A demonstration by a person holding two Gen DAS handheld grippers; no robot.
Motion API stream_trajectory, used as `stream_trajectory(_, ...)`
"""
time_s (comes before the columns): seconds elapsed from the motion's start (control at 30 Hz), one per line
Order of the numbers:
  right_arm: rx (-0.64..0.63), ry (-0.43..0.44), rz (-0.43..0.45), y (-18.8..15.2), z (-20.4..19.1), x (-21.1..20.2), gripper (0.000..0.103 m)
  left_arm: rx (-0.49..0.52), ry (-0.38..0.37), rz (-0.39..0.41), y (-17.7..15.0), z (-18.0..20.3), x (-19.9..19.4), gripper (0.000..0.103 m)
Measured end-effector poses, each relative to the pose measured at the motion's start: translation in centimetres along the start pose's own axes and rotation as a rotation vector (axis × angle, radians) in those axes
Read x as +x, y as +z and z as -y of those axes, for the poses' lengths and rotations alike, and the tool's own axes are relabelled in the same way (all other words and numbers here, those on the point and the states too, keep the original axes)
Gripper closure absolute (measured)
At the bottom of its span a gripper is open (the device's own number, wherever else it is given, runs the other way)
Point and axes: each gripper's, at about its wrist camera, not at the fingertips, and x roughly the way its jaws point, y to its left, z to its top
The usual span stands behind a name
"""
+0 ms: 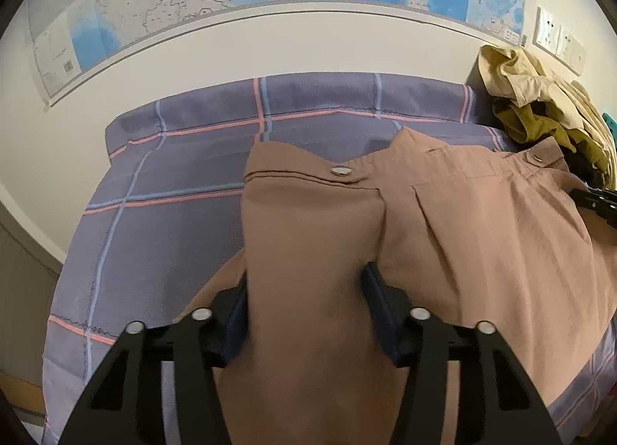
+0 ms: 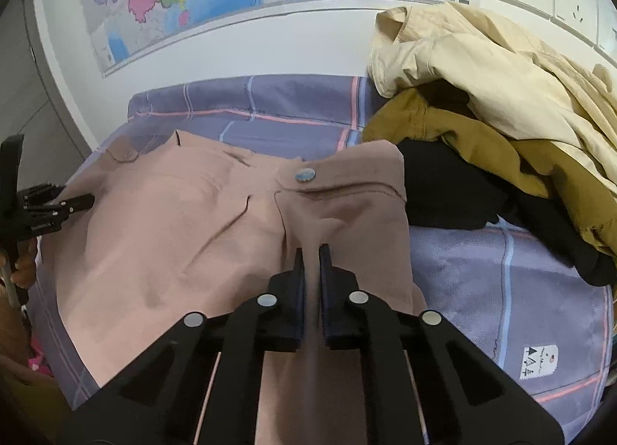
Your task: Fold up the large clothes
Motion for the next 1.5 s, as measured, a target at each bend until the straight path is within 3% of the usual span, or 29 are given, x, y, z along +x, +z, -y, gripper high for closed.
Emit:
stream_trajectory(0.13, 0.029, 0.067, 0.052, 0.8, 0.1, -0.8, 0.100, -0.047, -0.039, 0.000, 0.3, -1.4, -0.5, 0.084)
stream_trajectory(0.23, 0.033, 0.129, 0.097, 1.4, 0.1, -1.4, 0.100, -0.056, -0.034, 0.034, 0.4, -2.3, -1.7, 0.086)
stream_trajectory(0.33, 0.088, 0.114, 0.014, 1.2, 1.4, 0.9, 0.097, -0.075, -0.049, 0.023, 0.1, -2.9, -1.6, 0.084)
stream_trajectory(0.4, 0.125, 0.088, -0.035, 0.6, 2.1, 2.4, 0.085, -0.070, -0.017, 0.007, -0.2, -2.8, -1.0, 0.078)
stream_trajectory(0.47, 0.133, 0.092, -0.034, 0.2, 2.2, 2.4, 0.081, -0.055, 0.004, 0.006, -0.5, -2.4, -0.7, 0.073)
stream_trajectory(0.5, 0.133, 0.085, -0.027, 0.2, 2.1, 2.1, 0.073, -0.050, 0.014, 0.009, -0.6, -2.3, -0.8, 0.067)
stream_trajectory(0.53, 0.126, 0.072, -0.014, 0.3, 1.9, 1.5, 0.058, -0.048, 0.021, 0.015, -0.6, -2.2, -0.8, 0.059)
stream_trajectory(0.6, 0.110, 0.024, 0.022, 0.5, 1.5, 0.2, 0.037, -0.053, 0.017, 0.027, -0.5, -2.2, -1.0, 0.056)
stream_trajectory(0.7, 0.061, -0.014, 0.089, 0.8, 0.8, -2.1, 0.036, -0.057, 0.019, 0.042, -0.3, -2.2, -1.5, 0.045)
stream_trajectory(0.87, 0.050, 0.006, 0.146, 0.9, 0.6, -4.4, 0.035, -0.020, 0.028, 0.078, 0.1, -1.3, -2.3, 0.040)
stream_trajectory(1.0, -0.004, 0.056, 0.091, 1.2, -0.7, -2.6, 0.039, 0.006, 0.025, 0.073, 0.4, -0.5, -1.6, 0.039)
stream_trajectory(1.17, 0.044, 0.105, -0.023, 1.8, -0.3, 2.8, 0.049, -0.041, 0.044, -0.013, 0.5, -1.4, 1.8, 0.040)
stream_trajectory(1.23, 0.066, 0.108, -0.054, 2.1, 0.1, 4.6, 0.049, -0.076, 0.015, -0.043, 0.2, -2.3, 3.2, 0.039)
stream_trajectory(1.4, 0.079, 0.120, -0.055, 2.6, -0.1, 5.2, 0.049, -0.113, 0.002, -0.050, 0.2, -3.5, 3.4, 0.036)
stream_trajectory(1.5, 0.073, 0.119, -0.019, 2.3, -0.2, 3.3, 0.049, -0.109, -0.013, 0.006, 0.6, -3.5, 1.6, 0.036)
